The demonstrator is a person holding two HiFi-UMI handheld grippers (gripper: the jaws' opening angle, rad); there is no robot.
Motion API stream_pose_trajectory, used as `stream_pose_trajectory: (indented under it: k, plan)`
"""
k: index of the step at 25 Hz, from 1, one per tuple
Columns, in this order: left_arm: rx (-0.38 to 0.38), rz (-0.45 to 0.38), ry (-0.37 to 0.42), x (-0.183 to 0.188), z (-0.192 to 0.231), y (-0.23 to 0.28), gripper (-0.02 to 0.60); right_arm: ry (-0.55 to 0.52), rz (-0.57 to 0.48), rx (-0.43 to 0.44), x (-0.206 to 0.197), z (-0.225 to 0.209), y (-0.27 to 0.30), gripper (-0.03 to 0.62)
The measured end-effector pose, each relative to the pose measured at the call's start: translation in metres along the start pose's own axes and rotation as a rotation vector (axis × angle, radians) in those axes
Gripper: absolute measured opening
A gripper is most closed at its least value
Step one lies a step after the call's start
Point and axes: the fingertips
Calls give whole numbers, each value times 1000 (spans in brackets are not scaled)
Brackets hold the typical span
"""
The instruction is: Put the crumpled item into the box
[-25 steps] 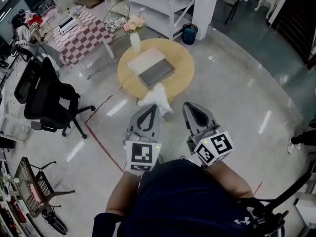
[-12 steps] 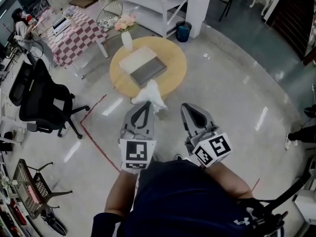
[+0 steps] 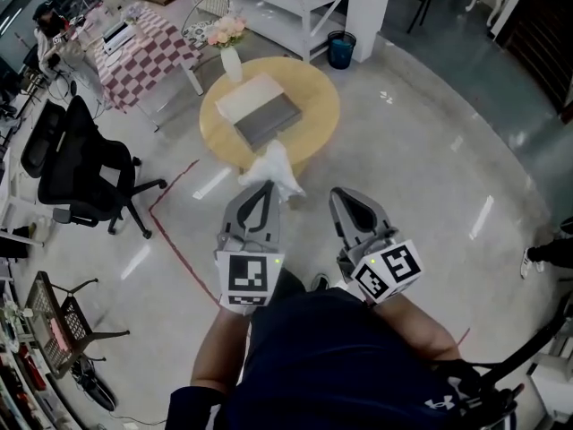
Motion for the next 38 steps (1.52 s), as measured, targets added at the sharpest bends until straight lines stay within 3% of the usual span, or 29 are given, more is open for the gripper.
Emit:
stream_pose_trajectory:
  k: [10,24,38]
  plan:
    - [-8,11,3,-12,34,29,17,1,20,0,-11,-10,42,5]
    - [-102,-18,-54,-46,131,155,17,1,68,-123,-39,-73,175,5]
    - [-199,61,-132,-106,211,214,17,27,159,-199,-81,-88,281,5]
Point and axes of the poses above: the fingertips, and each gripper's own axes: y forward along the fingers, z to its left, x out of its top, and after that the axes turned 7 degrees about -z, right-handed
